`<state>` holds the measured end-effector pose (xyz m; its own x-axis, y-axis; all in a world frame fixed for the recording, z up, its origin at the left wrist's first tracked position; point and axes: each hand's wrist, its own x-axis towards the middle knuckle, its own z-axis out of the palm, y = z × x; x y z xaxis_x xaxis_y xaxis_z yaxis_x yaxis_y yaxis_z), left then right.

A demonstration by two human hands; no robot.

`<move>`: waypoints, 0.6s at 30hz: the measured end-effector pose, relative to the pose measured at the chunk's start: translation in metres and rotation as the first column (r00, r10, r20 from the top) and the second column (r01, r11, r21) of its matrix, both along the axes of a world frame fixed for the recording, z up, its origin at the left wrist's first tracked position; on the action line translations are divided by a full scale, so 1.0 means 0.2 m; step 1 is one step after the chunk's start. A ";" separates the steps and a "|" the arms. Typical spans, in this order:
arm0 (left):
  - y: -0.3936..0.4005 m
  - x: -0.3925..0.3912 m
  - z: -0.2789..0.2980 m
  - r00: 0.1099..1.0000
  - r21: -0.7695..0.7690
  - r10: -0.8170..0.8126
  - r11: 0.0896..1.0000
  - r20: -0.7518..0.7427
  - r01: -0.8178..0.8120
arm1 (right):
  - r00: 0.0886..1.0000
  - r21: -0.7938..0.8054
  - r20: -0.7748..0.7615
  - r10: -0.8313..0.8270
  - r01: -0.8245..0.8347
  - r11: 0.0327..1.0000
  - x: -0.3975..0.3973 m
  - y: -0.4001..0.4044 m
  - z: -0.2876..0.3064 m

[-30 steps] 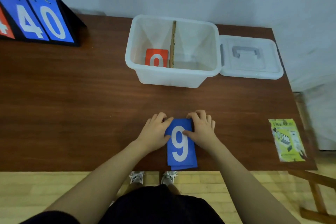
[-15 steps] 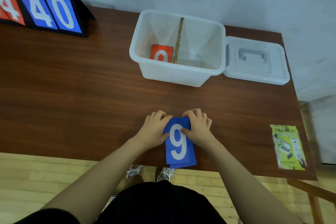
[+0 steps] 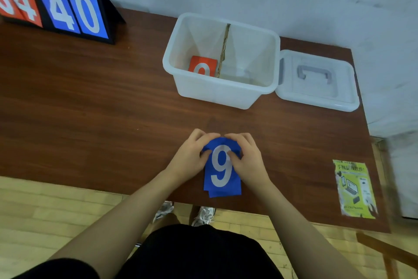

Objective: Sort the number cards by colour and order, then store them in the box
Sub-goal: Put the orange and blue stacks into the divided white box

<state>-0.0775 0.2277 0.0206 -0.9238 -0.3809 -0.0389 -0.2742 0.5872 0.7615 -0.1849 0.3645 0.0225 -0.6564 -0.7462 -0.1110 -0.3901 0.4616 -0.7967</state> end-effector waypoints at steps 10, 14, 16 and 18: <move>-0.10 -0.26 0.46 0.928 -0.060 0.067 0.994 -0.368 -0.095 | 0.959 -0.451 -0.179 -0.219 0.118 0.885 -0.26 -0.10 0.48; -0.20 -0.46 0.65 0.888 -0.155 0.063 0.977 -0.455 -0.148 | 0.939 -0.498 -0.180 -0.292 0.169 0.851 -0.41 -0.21 0.68; -0.26 -0.57 0.73 0.861 -0.198 0.059 0.963 -0.504 -0.182 | 0.927 -0.547 -0.174 -0.331 0.189 0.815 -0.49 -0.27 0.76; -0.32 -0.67 0.79 0.842 -0.228 0.037 0.955 -0.539 -0.188 | 0.917 -0.575 -0.169 -0.362 0.207 0.792 -0.57 -0.32 0.82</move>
